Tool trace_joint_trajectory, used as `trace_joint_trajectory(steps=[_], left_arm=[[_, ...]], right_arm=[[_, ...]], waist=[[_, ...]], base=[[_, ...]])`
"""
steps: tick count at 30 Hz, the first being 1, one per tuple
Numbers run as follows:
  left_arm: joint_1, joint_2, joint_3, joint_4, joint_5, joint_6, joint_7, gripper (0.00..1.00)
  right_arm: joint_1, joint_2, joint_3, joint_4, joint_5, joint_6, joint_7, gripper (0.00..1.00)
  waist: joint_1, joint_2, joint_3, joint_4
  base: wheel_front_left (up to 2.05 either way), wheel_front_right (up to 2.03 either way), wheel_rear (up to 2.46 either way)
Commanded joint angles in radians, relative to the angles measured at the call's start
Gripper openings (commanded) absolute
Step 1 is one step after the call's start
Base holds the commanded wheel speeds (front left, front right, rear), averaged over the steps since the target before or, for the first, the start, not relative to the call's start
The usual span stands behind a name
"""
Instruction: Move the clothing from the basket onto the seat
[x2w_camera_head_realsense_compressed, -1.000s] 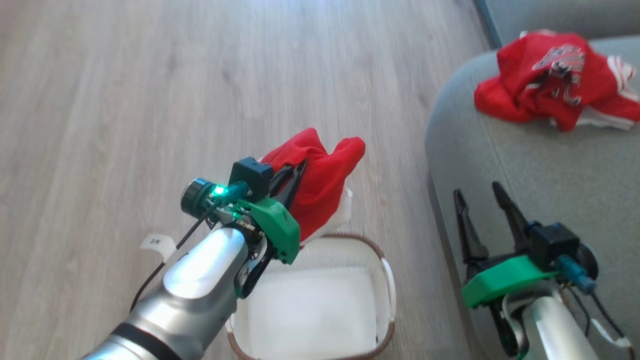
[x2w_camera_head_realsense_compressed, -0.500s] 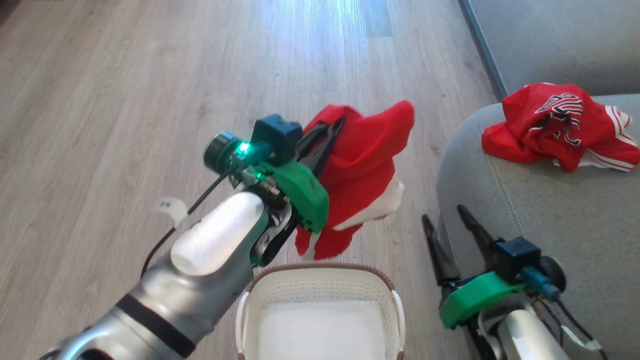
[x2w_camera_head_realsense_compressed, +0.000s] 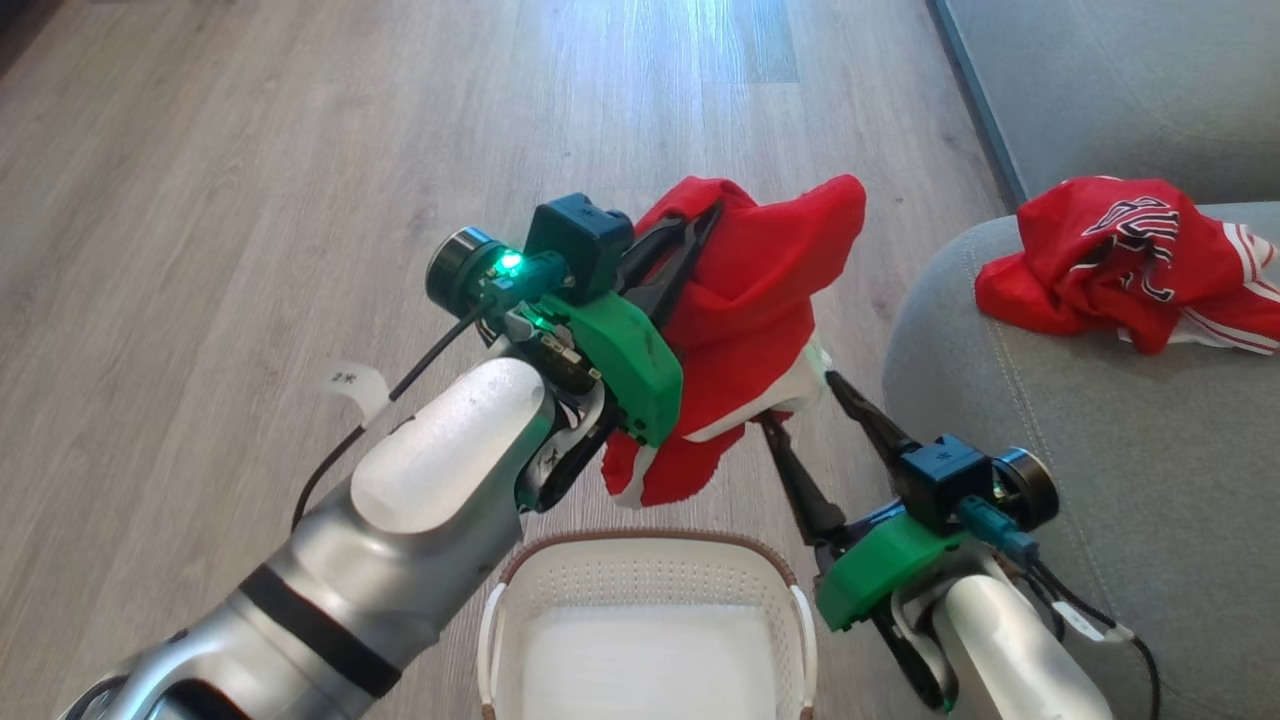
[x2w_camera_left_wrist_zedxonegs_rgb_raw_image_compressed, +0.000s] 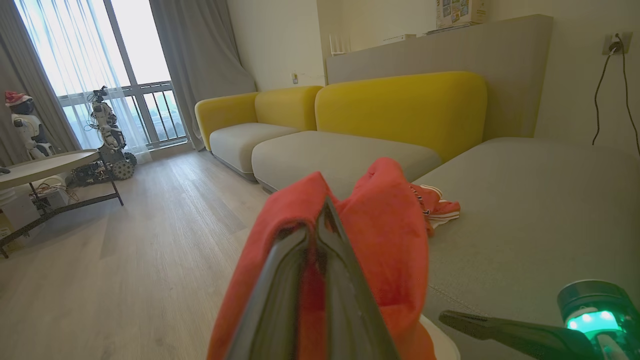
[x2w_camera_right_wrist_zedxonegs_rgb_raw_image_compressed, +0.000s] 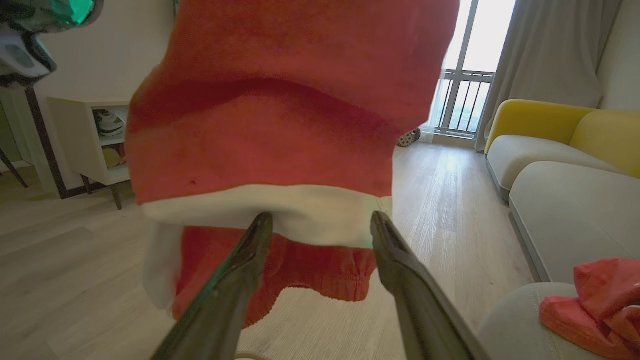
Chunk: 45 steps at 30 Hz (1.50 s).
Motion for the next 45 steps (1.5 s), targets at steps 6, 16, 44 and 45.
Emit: trace_joint_trajectory(steps=[6, 16, 44, 45], left_arm=[[-0.073, 0.012, 0.025, -0.034, -0.010, 0.006, 0.001, 0.00], [-0.069, 0.007, 0.012, -0.043, -0.014, 0.007, 0.006, 0.00], [0.042, 0.021, 0.034, 0.022, -0.068, 0.025, -0.092, 1.00], [0.048, 0.019, 0.033, 0.026, -0.069, 0.025, -0.097, 1.00]], right_arm=[[-0.056, 0.003, 0.031, -0.069, -0.012, 0.000, -0.005, 1.00], [-0.115, 0.003, 0.081, 0.017, -0.003, 0.000, -0.005, 1.00], [-0.253, -0.004, -0.057, 0.066, 0.005, 0.000, -0.005, 0.00], [-0.257, -0.008, -0.070, 0.061, -0.003, 0.000, -0.005, 0.00]], waist=[[0.0001, -0.0001, 0.001, 0.011], [0.0001, -0.0001, 0.003, 0.020], [0.0001, -0.0001, 0.031, -0.107], [0.0001, -0.0001, 0.034, -0.121]], base=[[0.00, 0.00, 0.00], [0.00, 0.00, 0.00], [0.00, 0.00, 0.00], [0.00, 0.00, 0.00]])
